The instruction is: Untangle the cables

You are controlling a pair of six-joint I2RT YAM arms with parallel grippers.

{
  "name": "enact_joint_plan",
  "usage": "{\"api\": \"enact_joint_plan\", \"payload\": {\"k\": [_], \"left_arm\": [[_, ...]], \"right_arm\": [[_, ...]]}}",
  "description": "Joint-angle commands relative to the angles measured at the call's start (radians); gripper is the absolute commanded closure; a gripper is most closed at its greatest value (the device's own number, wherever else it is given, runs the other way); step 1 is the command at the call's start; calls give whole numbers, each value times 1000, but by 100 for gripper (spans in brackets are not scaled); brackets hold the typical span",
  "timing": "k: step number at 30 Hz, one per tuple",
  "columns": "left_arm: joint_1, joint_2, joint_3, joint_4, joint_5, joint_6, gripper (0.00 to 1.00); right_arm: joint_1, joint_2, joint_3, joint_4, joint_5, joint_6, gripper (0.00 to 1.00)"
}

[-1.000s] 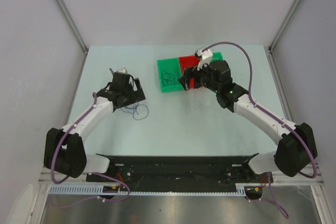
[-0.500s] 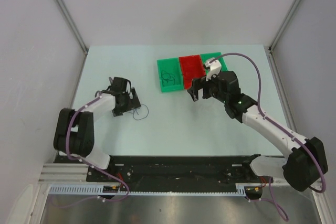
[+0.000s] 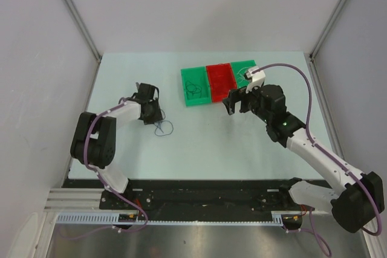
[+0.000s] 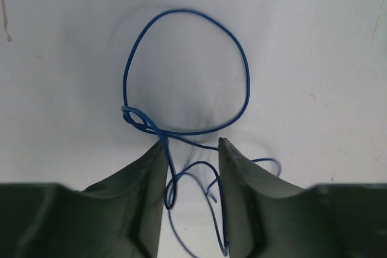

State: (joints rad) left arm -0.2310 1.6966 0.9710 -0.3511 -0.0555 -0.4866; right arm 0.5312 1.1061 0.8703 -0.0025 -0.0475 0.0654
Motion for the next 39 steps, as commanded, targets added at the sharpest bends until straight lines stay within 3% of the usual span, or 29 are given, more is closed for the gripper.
{"api": "enact_joint_plan", "payload": {"k": [1,2,3,11,17,25,30,39], "left_arm": [[-36,8,18,-22,-49,14,69],[-40,8,18,-23,-49,19,77],[-42,3,23,-26,-53,20,99],[-45,-222,118,-55,-58,36,100],[-102,-296,349,-55,17,39,100],[-192,-24,753,-55,31,75,99],[-232,141,940,-58,28,195,100],[-277,308,969,-74,-52,353,100]], "right_arm": [[-14,-38,-8,24,35,-18,0],[-16,-46,-10,24,40,-18,0],[-19,-51,-14,22,43,-18,0],[-37,-138,-51,30,83,-7,0],[-50,-199,-102,56,142,10,0],[-86,-236,-126,32,198,51,0],[-89,-246,-132,7,244,39,0],[-91,-203,-131,-25,328,48,0]]}}
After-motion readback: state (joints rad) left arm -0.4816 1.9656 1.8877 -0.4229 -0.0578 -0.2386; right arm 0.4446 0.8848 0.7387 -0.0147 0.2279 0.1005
